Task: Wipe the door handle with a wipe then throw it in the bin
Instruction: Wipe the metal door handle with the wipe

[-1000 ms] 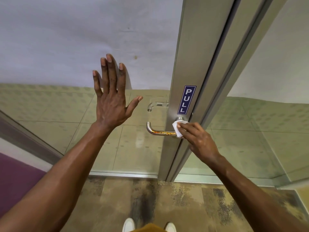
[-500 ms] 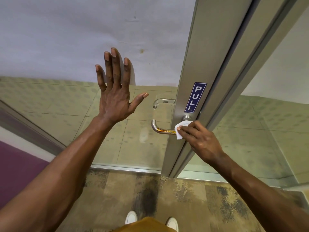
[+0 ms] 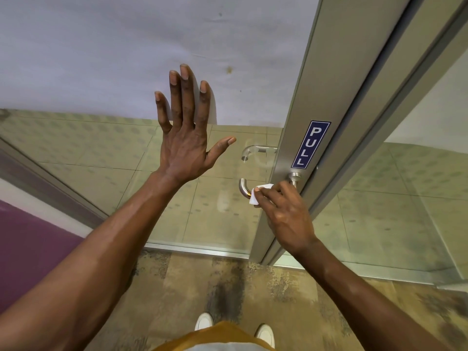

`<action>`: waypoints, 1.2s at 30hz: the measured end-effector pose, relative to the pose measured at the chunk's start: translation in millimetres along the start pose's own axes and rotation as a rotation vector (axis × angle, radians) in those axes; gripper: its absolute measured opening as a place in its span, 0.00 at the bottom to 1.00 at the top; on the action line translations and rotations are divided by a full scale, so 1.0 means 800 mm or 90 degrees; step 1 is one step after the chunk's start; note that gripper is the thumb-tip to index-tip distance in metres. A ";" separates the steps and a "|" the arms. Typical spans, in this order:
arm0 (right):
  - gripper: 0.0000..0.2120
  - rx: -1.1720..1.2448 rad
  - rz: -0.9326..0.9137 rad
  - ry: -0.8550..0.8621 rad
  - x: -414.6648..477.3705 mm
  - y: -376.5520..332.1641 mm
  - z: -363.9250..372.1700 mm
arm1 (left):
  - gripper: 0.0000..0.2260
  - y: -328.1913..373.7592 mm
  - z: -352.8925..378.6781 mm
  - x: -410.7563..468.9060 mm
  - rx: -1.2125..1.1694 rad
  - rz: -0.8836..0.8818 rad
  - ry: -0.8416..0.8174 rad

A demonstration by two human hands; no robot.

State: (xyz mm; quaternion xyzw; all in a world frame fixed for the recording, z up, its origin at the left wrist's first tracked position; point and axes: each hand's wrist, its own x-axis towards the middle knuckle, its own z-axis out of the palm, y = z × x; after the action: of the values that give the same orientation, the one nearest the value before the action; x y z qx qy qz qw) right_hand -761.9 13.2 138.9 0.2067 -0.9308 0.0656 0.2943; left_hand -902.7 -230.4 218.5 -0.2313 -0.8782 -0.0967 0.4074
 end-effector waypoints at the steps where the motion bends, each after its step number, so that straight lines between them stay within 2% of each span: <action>1: 0.16 -0.001 0.015 -0.006 0.005 -0.009 0.001 | 0.56 0.000 0.000 0.000 0.000 0.000 0.001; 10: 0.18 -0.050 0.151 -0.066 0.039 -0.073 0.002 | 0.55 0.001 0.000 -0.001 -0.002 -0.002 -0.001; 19: 0.03 -0.024 0.340 -0.132 0.092 -0.100 -0.012 | 0.53 0.005 -0.005 0.003 0.006 -0.003 -0.003; 23: 0.08 0.043 0.426 -0.129 0.117 -0.097 -0.004 | 0.53 0.008 -0.011 0.003 0.014 -0.003 -0.004; 26: 0.10 0.057 0.406 -0.111 0.119 -0.091 0.000 | 0.52 0.009 -0.021 0.001 0.019 -0.006 -0.016; 28: 0.09 0.161 0.397 -0.064 0.113 -0.089 -0.004 | 0.48 0.005 -0.030 -0.005 0.024 0.004 -0.033; 30: 0.05 0.404 0.487 0.022 0.105 -0.086 -0.013 | 0.46 0.001 -0.040 -0.013 0.020 0.024 -0.053; 32: 0.06 0.683 0.608 0.085 0.097 -0.081 -0.028 | 0.45 0.001 -0.050 -0.020 -0.005 0.027 -0.071; 34: 0.06 0.882 0.675 0.074 0.088 -0.078 -0.043 | 0.46 0.009 -0.064 -0.027 -0.057 0.001 -0.084; 36: 0.06 1.051 0.725 0.036 0.078 -0.072 -0.056 | 0.42 0.023 -0.077 -0.036 -0.134 -0.036 -0.082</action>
State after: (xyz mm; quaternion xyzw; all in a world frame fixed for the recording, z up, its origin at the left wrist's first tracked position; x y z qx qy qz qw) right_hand -760.1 -49.2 211.6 -0.1317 -0.5470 0.8267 0.0056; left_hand -836.5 -246.0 236.0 -0.2541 -0.8937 -0.1847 0.3204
